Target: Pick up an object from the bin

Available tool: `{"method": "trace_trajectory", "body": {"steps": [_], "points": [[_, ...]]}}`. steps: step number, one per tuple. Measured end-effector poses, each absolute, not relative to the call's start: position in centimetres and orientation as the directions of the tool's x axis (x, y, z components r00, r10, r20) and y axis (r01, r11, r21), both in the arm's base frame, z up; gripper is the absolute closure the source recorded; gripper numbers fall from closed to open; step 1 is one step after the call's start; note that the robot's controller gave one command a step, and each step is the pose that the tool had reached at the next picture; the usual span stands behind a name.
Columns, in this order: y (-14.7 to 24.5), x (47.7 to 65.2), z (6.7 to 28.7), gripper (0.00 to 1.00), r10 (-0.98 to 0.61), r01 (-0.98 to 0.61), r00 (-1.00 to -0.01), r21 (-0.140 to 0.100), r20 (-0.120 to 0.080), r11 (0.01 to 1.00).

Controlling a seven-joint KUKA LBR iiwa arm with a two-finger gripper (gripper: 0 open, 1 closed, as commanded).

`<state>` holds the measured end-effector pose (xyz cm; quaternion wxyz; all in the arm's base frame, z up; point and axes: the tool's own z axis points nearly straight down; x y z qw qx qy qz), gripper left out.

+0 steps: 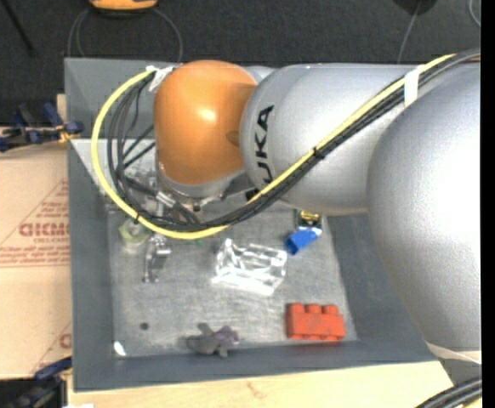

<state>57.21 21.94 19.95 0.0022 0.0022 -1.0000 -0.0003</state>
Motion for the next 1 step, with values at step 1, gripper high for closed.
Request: {"method": "trace_trajectory", "body": {"steps": [1], "points": [[17.12, 64.24, 16.59, 0.0, -0.264, -0.264, -0.965, -0.003, -0.004, 0.965]]}}
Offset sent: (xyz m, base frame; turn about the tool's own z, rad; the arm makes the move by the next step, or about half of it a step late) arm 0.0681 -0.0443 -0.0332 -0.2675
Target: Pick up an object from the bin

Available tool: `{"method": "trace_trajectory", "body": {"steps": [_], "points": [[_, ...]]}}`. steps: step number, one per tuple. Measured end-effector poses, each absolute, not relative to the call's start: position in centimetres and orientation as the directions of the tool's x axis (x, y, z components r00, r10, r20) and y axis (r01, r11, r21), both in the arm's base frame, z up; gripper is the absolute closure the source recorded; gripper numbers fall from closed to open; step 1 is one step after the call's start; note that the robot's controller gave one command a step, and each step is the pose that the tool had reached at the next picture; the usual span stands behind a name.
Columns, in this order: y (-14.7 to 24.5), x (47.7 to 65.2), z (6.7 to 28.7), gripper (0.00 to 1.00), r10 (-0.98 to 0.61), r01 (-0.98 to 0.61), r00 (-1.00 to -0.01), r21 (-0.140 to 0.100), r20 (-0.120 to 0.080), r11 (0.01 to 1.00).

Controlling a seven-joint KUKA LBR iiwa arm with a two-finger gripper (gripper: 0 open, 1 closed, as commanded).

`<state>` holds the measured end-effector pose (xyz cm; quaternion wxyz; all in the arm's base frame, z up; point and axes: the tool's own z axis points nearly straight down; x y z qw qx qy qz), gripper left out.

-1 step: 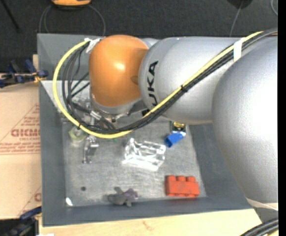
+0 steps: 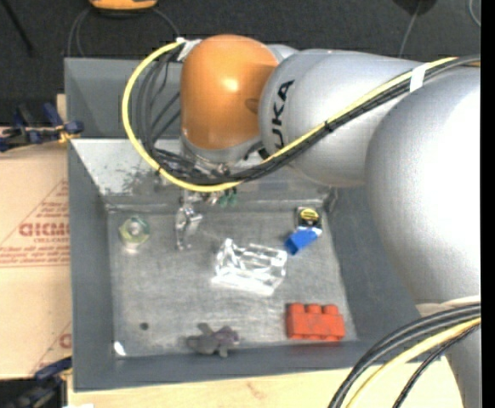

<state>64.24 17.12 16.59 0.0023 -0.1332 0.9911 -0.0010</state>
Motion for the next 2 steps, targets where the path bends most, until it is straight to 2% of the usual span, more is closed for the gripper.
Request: {"method": "trace_trajectory", "body": {"steps": [1, 2], "points": [[10.3, 63.6, 8.4, 0.0, -0.306, -0.306, -0.952, -0.001, 0.004, 0.952], [4.9, 60.3, 13.4, 0.0, -0.314, -0.314, -0.949, -0.004, -0.004, 0.949]]}}
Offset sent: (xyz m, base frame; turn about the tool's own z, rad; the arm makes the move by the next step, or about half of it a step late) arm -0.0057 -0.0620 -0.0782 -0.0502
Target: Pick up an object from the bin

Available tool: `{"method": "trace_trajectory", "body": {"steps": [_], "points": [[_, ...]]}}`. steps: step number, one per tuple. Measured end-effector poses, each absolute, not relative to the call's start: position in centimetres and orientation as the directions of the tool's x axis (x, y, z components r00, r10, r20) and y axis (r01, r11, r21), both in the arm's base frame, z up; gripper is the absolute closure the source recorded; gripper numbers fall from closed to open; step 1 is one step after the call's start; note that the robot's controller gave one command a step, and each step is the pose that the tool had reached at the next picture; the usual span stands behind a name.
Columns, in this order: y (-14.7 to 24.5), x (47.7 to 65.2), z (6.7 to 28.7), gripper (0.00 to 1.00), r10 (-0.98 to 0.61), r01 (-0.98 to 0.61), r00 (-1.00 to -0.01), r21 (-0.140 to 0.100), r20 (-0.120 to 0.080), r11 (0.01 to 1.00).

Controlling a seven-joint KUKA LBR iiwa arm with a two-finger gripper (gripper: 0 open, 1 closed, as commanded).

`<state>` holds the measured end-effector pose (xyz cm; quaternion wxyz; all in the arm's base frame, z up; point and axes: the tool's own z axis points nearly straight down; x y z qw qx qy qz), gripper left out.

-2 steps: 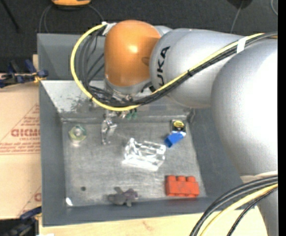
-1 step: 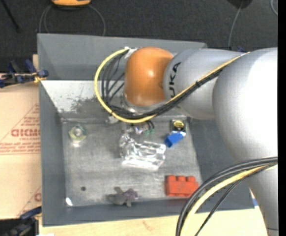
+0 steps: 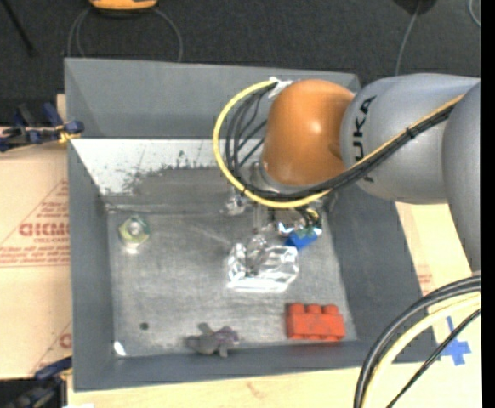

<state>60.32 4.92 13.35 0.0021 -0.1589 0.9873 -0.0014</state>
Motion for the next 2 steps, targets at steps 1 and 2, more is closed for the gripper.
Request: {"method": "trace_trajectory", "body": {"steps": [1, 2], "points": [[3.84, 60.26, 8.78, 0.0, -0.318, -0.318, -0.948, 0.007, -0.002, 0.948], [4.13, 60.7, 9.22, 0.0, -0.398, -0.398, -0.917, 0.001, -0.021, 0.917]]}}
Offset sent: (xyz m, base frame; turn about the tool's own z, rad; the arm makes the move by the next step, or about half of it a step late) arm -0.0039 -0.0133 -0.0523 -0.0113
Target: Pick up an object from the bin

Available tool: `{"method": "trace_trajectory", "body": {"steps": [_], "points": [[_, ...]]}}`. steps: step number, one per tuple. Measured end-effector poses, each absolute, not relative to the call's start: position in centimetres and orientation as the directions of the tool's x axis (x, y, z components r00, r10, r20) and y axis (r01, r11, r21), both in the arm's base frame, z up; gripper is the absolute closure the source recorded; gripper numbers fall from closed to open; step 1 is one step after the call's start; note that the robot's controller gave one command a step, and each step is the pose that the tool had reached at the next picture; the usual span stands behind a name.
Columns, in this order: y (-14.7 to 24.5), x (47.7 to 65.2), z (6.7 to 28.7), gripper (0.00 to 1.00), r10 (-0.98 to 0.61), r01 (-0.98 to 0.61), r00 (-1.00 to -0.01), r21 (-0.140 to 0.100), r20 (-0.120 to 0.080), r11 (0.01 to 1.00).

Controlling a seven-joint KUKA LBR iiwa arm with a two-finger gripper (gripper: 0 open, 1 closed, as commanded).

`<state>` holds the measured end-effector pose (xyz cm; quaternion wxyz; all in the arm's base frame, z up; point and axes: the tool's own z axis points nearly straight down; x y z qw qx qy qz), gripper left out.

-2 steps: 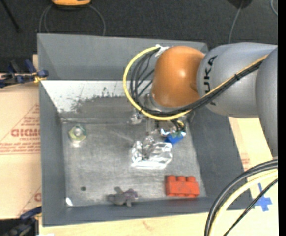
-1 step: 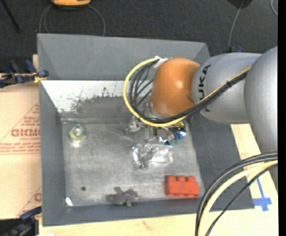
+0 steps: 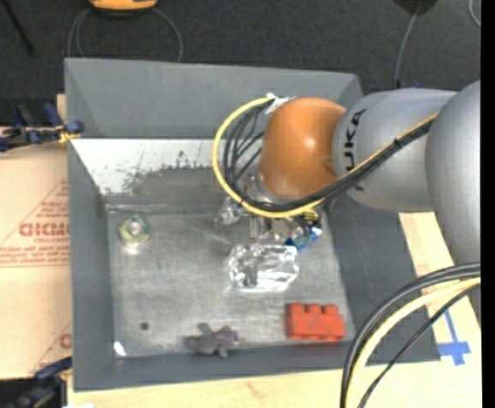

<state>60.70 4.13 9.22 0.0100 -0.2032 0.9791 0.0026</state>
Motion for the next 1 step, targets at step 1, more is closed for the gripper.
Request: {"method": "trace_trajectory", "body": {"steps": [1], "points": [[3.71, 60.46, 9.22, 1.0, -0.394, -0.394, -0.919, 0.001, -0.002, 0.919]]}}
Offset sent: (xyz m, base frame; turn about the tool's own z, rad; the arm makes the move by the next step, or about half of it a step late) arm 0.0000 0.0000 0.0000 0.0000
